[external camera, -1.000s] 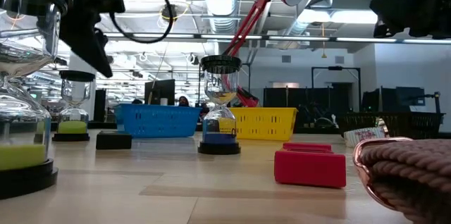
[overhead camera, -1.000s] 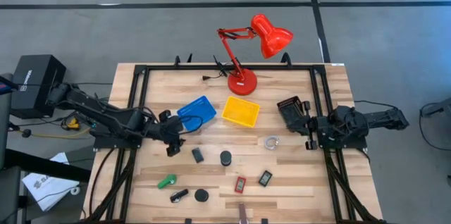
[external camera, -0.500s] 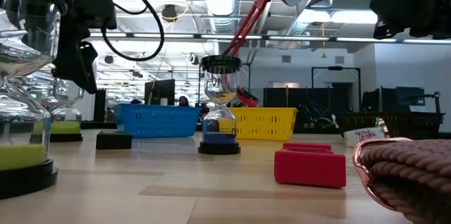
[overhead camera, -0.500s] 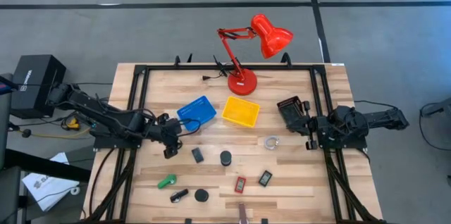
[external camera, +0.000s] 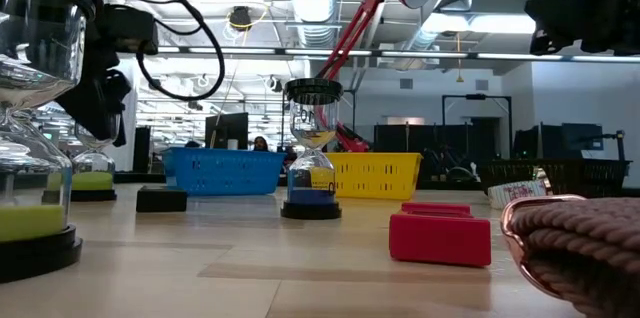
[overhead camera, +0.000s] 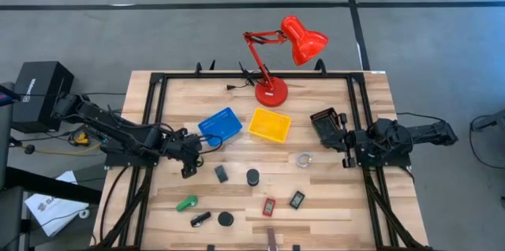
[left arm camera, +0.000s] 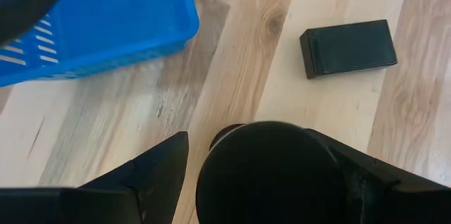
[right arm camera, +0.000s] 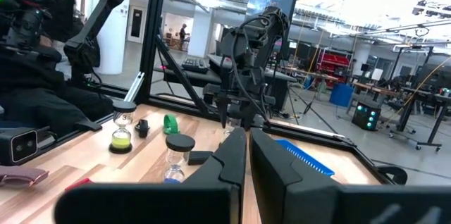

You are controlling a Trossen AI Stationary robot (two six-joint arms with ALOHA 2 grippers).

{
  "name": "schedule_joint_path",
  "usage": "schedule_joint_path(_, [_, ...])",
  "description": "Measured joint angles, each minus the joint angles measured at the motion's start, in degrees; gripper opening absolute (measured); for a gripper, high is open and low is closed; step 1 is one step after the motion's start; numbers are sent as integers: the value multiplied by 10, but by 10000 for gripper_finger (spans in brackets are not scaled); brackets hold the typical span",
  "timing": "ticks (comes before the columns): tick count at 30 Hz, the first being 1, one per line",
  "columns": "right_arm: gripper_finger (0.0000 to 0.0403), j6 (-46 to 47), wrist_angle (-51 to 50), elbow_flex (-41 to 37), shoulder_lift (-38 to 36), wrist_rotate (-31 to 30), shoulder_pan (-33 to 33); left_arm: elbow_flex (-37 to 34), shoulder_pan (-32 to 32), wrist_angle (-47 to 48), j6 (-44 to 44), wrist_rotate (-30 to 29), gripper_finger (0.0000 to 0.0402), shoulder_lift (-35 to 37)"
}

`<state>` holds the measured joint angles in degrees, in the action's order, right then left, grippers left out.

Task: Pick & Place Office items
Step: Put the green hourglass into the blue bin

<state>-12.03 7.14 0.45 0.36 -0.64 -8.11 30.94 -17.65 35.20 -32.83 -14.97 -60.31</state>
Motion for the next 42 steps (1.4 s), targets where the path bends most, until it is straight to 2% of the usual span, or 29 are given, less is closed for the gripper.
schedule_joint_path(5, [12,0,0,0,0,0,0,0,0,2,20,13,263,0])
schedule_joint_path(14, [12,0,0,0,0,0,0,0,0,-1,21,14,192,0])
schedule_joint_path(19, [12,0,0,0,0,0,0,0,0,-32,20,14,192,0])
schedule_joint_path(22, [12,0,0,0,0,0,0,9,0,-65,24,7,208,-1])
schedule_joint_path(27, [12,0,0,0,0,0,0,50,6,-69,52,-52,195,-1])
schedule_joint_path(30, [12,0,1,0,0,0,0,78,23,-71,60,-79,194,-1])
schedule_joint_path(35, [12,-5,2,0,0,0,0,112,66,-73,112,-87,199,-1])
schedule_joint_path(38, [12,-5,2,0,0,0,0,115,102,-73,135,-91,206,-1])
schedule_joint_path(42, [12,-5,2,0,0,0,0,115,158,-73,132,-96,194,-1])
